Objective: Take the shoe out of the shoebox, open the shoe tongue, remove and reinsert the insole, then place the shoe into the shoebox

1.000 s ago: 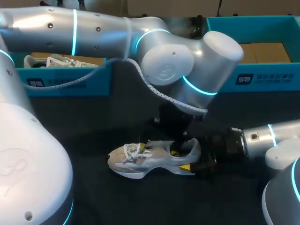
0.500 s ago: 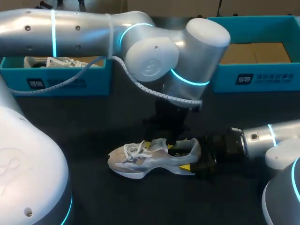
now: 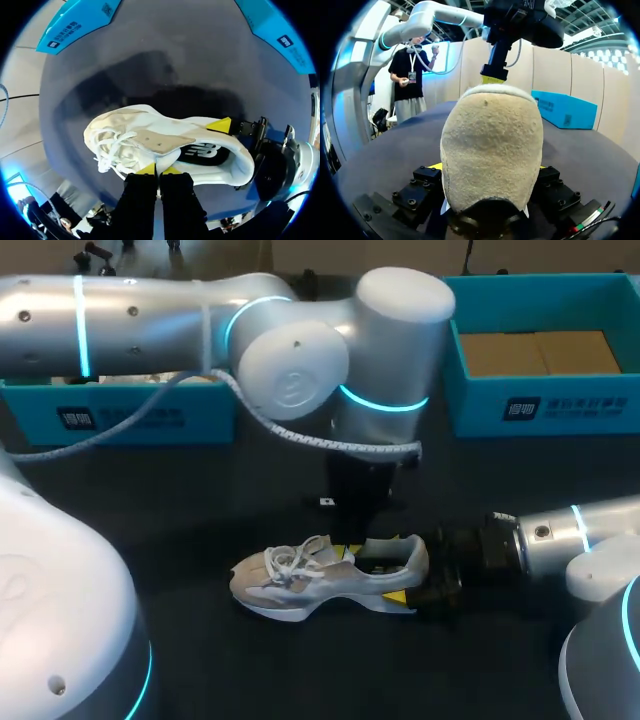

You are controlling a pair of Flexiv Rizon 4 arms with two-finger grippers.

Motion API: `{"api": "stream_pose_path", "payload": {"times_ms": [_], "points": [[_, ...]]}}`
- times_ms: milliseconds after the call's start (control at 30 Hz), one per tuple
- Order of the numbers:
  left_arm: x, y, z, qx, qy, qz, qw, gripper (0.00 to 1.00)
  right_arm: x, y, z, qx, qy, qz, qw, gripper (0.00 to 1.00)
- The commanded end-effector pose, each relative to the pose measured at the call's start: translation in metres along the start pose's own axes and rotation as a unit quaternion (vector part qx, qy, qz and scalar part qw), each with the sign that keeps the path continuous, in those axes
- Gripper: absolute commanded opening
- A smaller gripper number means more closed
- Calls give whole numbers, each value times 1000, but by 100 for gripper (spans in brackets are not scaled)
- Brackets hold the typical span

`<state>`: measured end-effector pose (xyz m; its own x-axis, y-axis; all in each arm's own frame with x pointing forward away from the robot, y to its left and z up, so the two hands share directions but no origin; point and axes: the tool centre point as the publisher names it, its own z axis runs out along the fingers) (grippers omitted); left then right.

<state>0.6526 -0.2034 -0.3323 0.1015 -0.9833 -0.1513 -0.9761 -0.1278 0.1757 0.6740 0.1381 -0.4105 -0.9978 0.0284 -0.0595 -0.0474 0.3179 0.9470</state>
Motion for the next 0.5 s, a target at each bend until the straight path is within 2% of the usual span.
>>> {"api": "stream_pose_path", "payload": {"times_ms": [33, 300, 500], "points": [[-23, 6, -1, 0, 80, -265, 961, 0, -1, -3, 3, 2, 1, 0, 1000, 0], [-44, 14, -14, -1, 189, -262, 946, 0, -1, -3, 3, 2, 1, 0, 1000, 0], [-60, 15, -16, 0, 259, -259, 931, 0, -1, -3, 3, 2, 1, 0, 1000, 0]]}}
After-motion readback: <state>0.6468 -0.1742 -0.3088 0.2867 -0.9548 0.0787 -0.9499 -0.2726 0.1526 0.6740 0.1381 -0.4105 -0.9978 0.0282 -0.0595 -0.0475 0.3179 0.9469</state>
